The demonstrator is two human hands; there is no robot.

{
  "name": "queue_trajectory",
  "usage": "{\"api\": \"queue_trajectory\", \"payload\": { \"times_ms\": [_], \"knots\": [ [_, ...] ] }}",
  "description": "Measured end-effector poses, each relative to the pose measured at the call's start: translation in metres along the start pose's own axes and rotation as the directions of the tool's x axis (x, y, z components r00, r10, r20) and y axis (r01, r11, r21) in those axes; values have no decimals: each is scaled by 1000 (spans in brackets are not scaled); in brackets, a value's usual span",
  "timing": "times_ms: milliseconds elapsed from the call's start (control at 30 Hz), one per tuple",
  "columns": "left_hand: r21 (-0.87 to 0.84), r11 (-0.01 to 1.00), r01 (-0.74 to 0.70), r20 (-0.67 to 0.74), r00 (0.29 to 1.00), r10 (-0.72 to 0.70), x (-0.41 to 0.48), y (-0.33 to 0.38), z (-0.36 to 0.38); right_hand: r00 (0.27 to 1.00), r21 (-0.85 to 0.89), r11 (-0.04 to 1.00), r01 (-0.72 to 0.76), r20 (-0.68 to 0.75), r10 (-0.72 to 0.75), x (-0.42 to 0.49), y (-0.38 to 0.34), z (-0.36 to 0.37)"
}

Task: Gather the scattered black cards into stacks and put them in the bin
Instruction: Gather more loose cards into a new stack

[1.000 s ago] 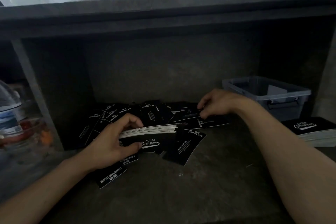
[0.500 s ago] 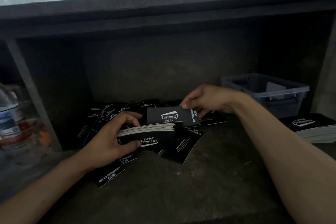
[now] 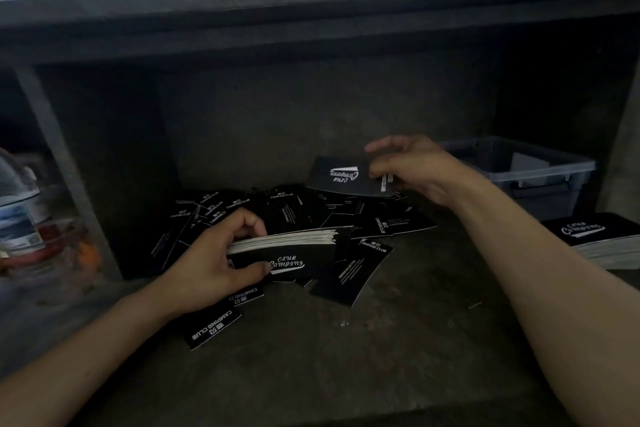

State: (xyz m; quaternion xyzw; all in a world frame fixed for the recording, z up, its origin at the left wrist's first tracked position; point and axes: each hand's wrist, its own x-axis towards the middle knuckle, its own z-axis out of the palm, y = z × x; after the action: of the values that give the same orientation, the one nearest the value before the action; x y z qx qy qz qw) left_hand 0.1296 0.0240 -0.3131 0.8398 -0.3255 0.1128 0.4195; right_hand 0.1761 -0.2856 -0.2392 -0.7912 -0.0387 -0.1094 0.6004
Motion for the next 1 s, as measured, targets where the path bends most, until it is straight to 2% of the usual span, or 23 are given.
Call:
{"api": "queue_trajectory", "payload": {
  "times_ms": [133, 300, 367, 433, 467, 533, 600, 700, 867, 933, 1000],
  "knots": [
    [8, 1000, 4, -9, 1000, -4, -1, 2, 0, 964, 155, 971, 181, -221, -144, 4, -7, 1],
    [20, 1000, 3, -8, 1000, -3, -1, 3, 0, 933, 259, 918, 302, -280, -228, 2, -9, 6],
    [28, 1000, 0, -8, 1000, 0, -1, 2, -1, 930, 154, 928, 340, -202, -307, -3, -7, 14],
    [28, 1000, -4, -6, 1000, 4, 0, 2, -1, 933, 30, 932, 360, 7, -361, -10, -2, 27],
    [25, 1000, -7, -6, 1000, 7, -1, 1, -1, 931, -17, 940, 340, 147, -334, -14, 1, 35],
    [14, 1000, -14, -10, 1000, 14, -1, 1, -1, 896, -144, 952, 269, 400, -193, -20, 6, 46],
    [21, 1000, -22, -23, 999, 23, -1, 1, -1, 844, -273, 939, 210, 535, -33, -22, 9, 48],
    [90, 995, -48, -55, 997, 53, 0, 1, -2, 794, -278, 954, 110, 602, 83, -23, 5, 40],
    [49, 998, -42, -70, 997, 46, 0, -2, -4, 698, -212, 977, 36, 705, 127, -22, 6, 37],
    [10, 999, -41, -45, 998, 41, 0, -3, -3, 731, -165, 986, -4, 672, 116, -18, 5, 37],
    [-11, 1000, -29, -34, 999, 28, -1, -2, -1, 853, -227, 971, 79, 519, 52, -11, 10, 33]
  ]
}}
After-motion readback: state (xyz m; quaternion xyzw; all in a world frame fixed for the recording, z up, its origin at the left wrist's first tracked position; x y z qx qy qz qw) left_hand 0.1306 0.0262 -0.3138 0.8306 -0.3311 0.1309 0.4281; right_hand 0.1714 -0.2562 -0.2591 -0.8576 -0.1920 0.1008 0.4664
